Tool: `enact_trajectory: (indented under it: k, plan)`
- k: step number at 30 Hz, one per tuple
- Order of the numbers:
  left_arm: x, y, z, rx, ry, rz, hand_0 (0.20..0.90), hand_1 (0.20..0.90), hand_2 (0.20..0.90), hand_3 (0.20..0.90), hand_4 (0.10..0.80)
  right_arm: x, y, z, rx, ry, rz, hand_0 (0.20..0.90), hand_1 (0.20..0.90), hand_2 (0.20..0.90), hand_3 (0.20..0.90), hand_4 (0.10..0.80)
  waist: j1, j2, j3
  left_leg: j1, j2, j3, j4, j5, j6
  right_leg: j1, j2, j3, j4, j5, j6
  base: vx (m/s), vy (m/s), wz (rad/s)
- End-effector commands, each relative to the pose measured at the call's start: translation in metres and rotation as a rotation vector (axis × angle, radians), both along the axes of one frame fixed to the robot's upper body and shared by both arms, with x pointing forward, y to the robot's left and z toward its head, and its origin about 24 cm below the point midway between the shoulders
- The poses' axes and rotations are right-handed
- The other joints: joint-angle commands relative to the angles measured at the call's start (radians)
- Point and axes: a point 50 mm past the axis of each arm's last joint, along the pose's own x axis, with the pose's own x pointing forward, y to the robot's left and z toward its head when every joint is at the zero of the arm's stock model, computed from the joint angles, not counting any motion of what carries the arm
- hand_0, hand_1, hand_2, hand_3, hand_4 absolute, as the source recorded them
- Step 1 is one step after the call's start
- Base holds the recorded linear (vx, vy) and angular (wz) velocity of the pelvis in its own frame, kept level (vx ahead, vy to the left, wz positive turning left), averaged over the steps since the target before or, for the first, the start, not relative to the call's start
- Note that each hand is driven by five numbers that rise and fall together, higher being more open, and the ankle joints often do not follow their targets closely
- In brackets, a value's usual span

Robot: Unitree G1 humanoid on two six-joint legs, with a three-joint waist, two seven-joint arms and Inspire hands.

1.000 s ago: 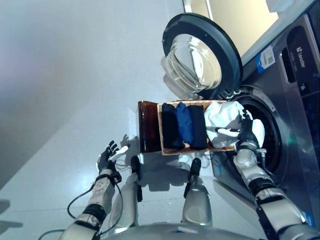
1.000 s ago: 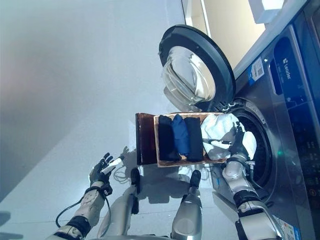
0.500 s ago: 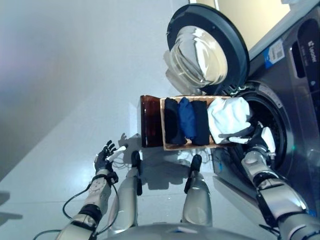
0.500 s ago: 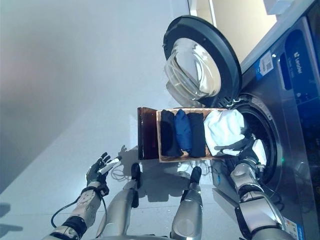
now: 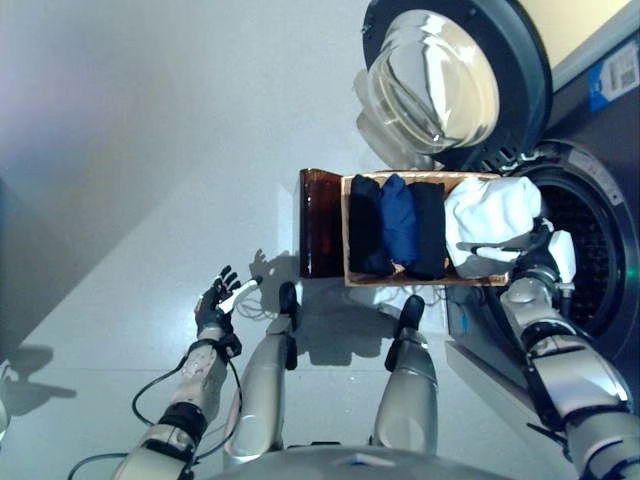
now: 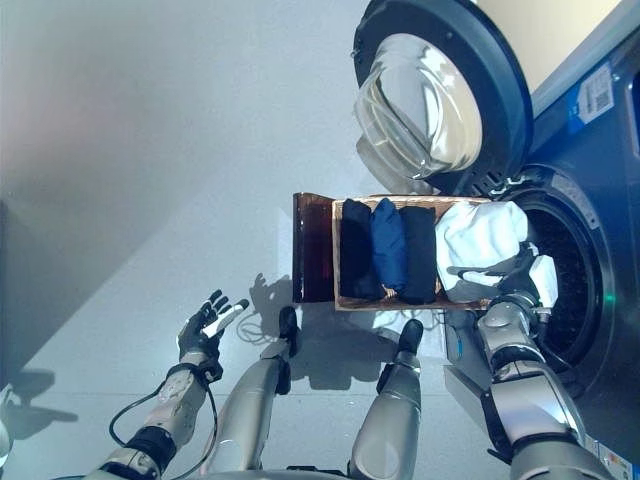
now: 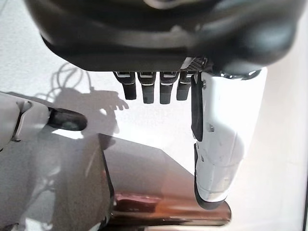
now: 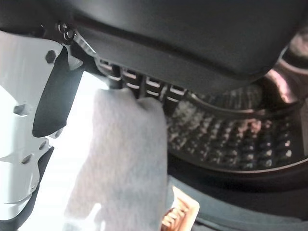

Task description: Pick up the clothes and place them into the washing machine

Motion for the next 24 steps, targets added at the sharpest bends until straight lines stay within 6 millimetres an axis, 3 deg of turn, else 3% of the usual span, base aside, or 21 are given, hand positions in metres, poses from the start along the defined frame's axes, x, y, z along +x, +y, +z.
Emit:
enact_trajectory:
  k: [1, 7, 16, 24]
  plan:
    - [-0.004, 0.020, 0.014, 0.038, -0.098, 0.020, 0.900, 0.900, 0.900, 0.900, 0.800, -0.012, -0.040, 0.032, -0.073, -0.082, -0.109, 0.900, 0.900, 0.900, 0.900, 0.800, 0.008, -0.015, -0.056, -0.013, 0.083, -0.037, 0.230, -0.185, -0.108, -0.081, -0.035, 0.083, 0.084, 0.085, -0.009, -0.002, -0.010, 0.06]
    - [-0.005, 0.020, 0.017, 0.038, -0.112, -0.002, 0.900, 0.900, 0.900, 0.900, 0.800, -0.016, -0.047, 0.036, -0.052, -0.098, -0.143, 0.900, 0.900, 0.900, 0.900, 0.800, 0.013, -0.003, -0.060, -0.052, 0.082, -0.040, 0.269, -0.198, -0.103, -0.125, -0.034, 0.099, 0.129, 0.067, -0.014, -0.009, -0.004, 0.03]
    - [-0.002, 0.020, 0.033, 0.012, -0.194, -0.006, 0.900, 0.900, 0.900, 0.900, 0.800, -0.005, -0.039, 0.041, 0.021, -0.177, -0.129, 0.900, 0.900, 0.900, 0.900, 0.800, 0.021, 0.025, -0.064, -0.157, 0.068, -0.041, 0.330, -0.211, -0.087, -0.243, -0.040, 0.134, 0.203, 0.044, -0.019, -0.035, -0.001, 0.01]
    - [-0.010, 0.024, 0.040, -0.029, -0.237, 0.020, 0.900, 0.900, 0.900, 0.900, 0.800, 0.012, -0.016, 0.041, 0.215, -0.353, -0.077, 0.900, 0.900, 0.900, 0.900, 0.800, 0.028, 0.037, -0.070, -0.196, 0.070, -0.046, 0.316, -0.197, -0.085, -0.299, -0.033, 0.141, 0.219, 0.038, -0.023, 0.000, -0.001, 0.00]
